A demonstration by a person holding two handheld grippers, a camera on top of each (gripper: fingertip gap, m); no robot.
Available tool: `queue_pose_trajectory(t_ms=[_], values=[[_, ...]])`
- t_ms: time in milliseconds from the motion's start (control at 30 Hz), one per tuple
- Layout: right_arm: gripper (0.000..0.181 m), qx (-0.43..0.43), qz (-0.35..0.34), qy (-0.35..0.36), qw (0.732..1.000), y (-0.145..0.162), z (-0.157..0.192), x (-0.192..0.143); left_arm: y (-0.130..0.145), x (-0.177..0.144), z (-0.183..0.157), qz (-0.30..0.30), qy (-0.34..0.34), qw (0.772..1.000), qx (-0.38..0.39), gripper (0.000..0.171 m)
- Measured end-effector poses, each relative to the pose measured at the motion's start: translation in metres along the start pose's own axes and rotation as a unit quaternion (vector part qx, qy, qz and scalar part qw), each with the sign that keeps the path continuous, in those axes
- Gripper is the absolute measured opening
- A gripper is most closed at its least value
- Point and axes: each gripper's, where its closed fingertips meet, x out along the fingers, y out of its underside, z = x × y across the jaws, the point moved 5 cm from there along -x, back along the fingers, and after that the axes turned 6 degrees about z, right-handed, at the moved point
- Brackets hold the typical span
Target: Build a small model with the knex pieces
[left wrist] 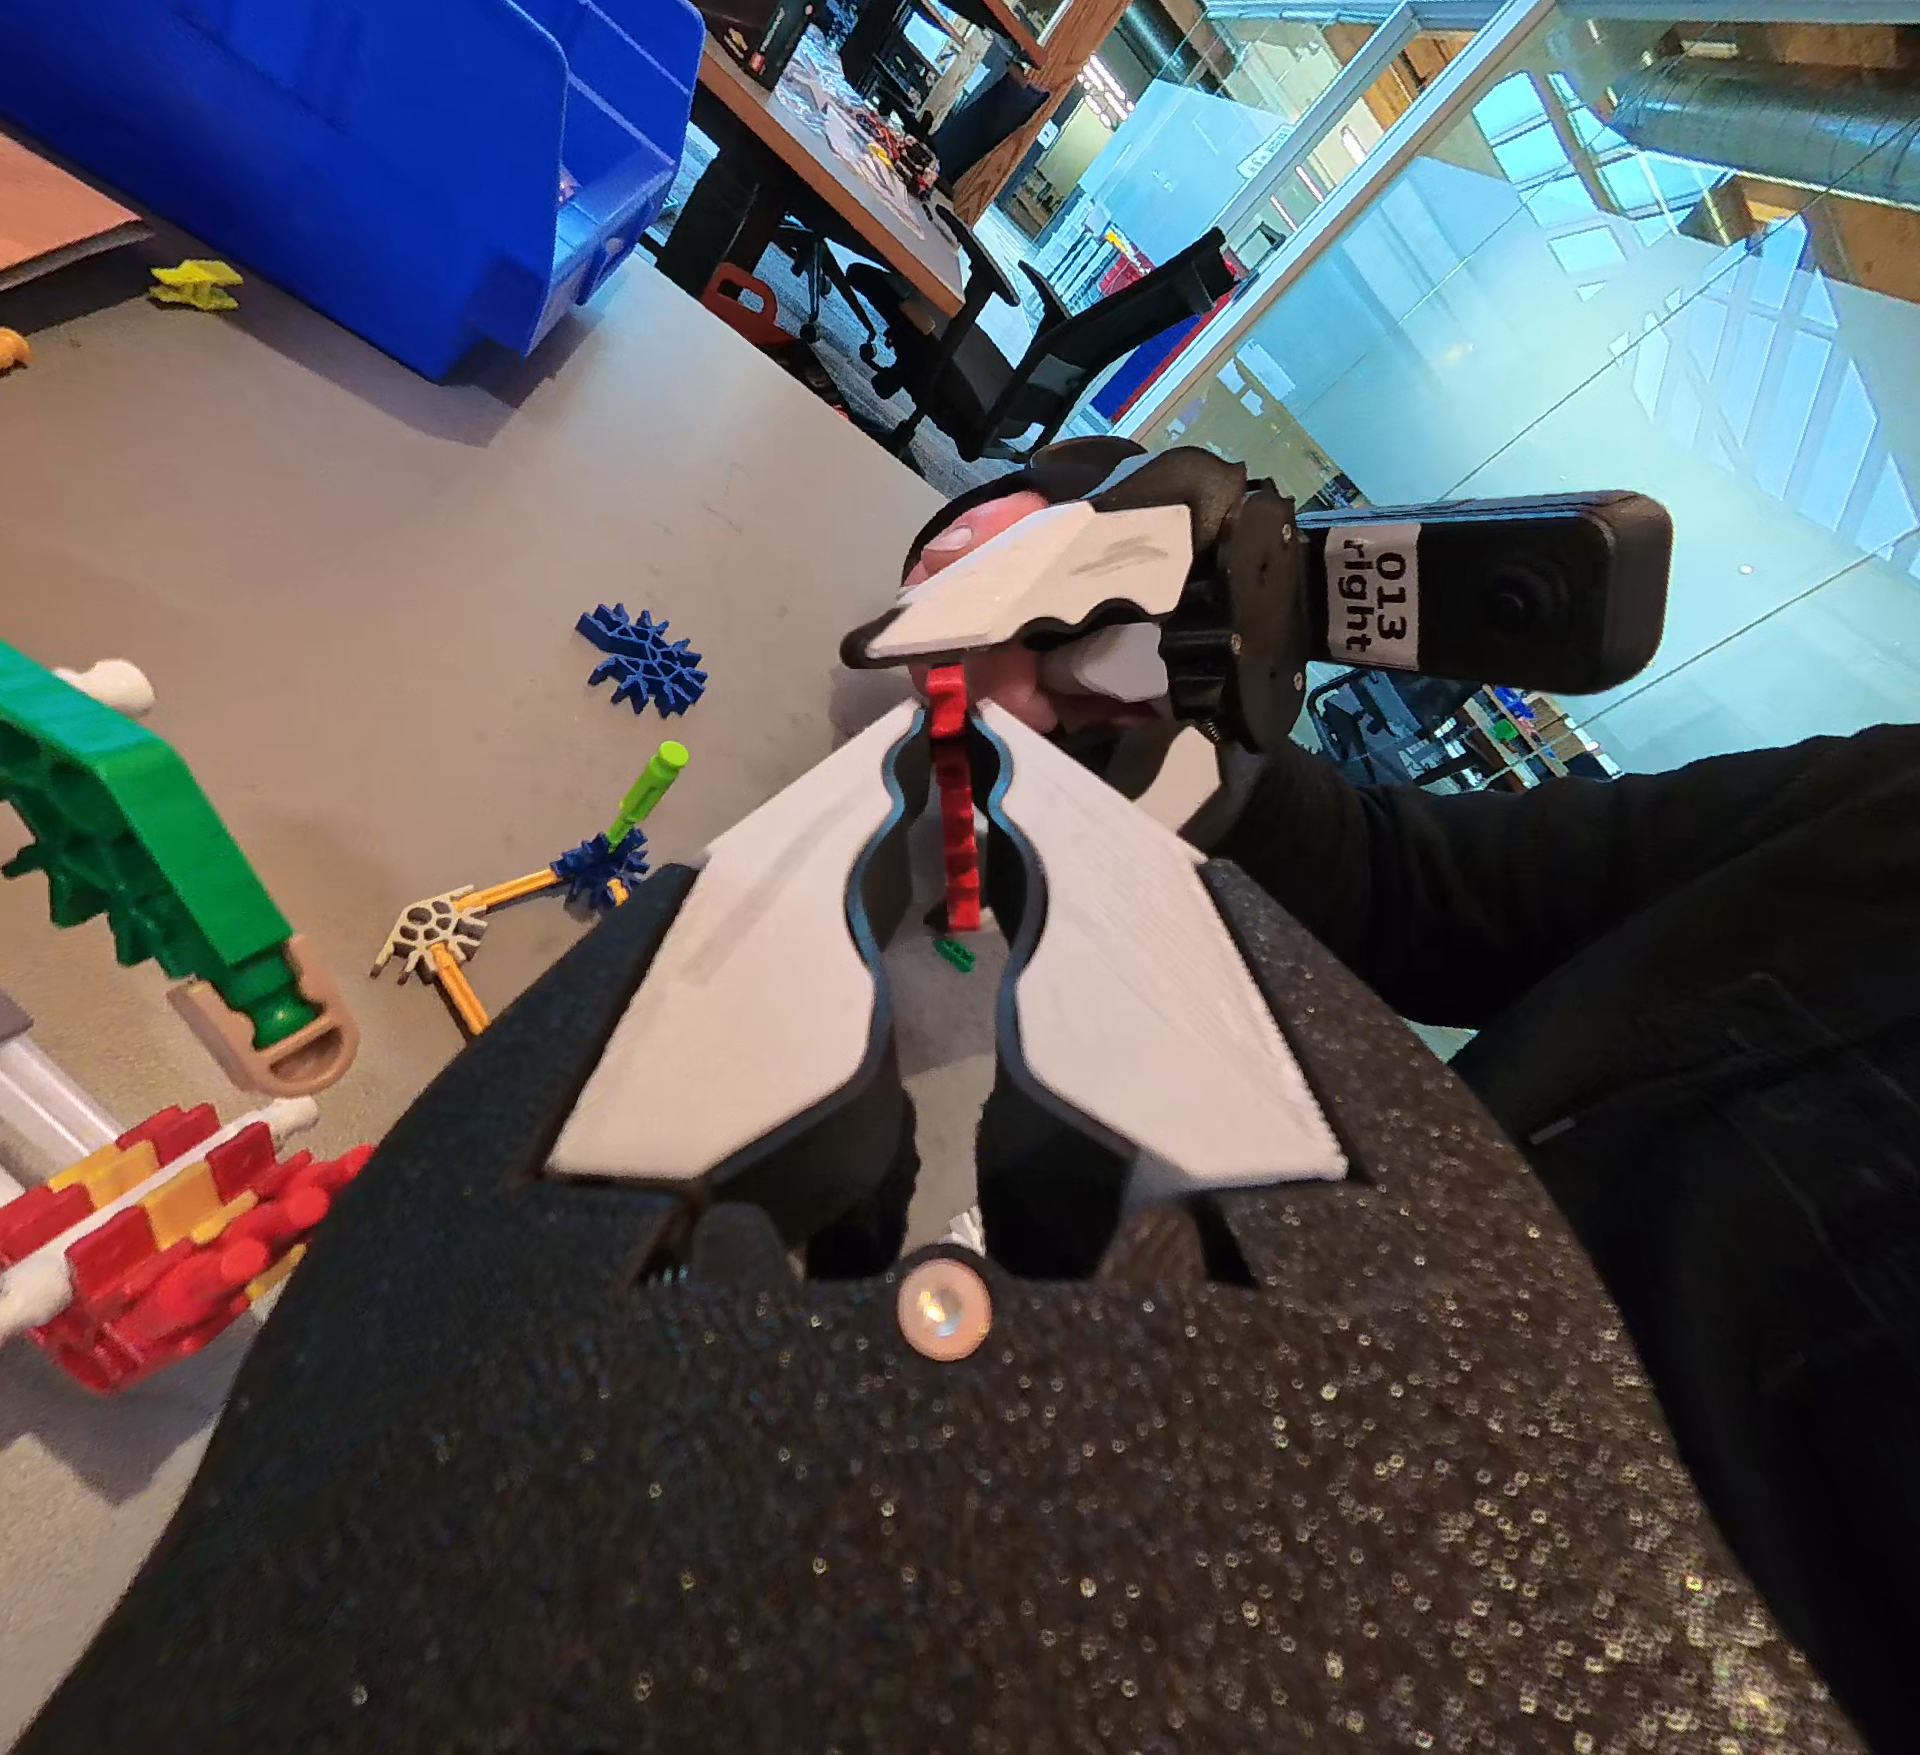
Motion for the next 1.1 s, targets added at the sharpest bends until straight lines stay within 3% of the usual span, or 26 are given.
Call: queue_pose_trajectory(t_ms=[267,500,700,867,1100], values=[[0.051,0.003,0.004,-0.002,1.0,0.0,-0.001,0.0,-0.001,0.0,-0.001,-0.002,-0.002,1.0,0.004,0.003],[0.051,0.084,0.02,-0.023,0.996,0.01,-0.012,0.0,-0.005,-0.013,0.006,0.016,-0.097,0.994,0.053,0.015],[0.051,0.145,0.089,-0.074,0.983,0.031,-0.006,0.012,0.002,-0.025,0.008,0.045,-0.178,0.975,0.126,0.015],[0.051,0.187,0.09,-0.093,0.974,0.033,-0.007,0.014,0.014,-0.021,0.018,0.09,-0.232,0.953,0.172,0.011],[0.051,0.203,0.114,-0.117,0.966,0.038,0.001,0.021,0.022,-0.014,0.022,0.11,-0.233,0.949,0.179,0.006]])
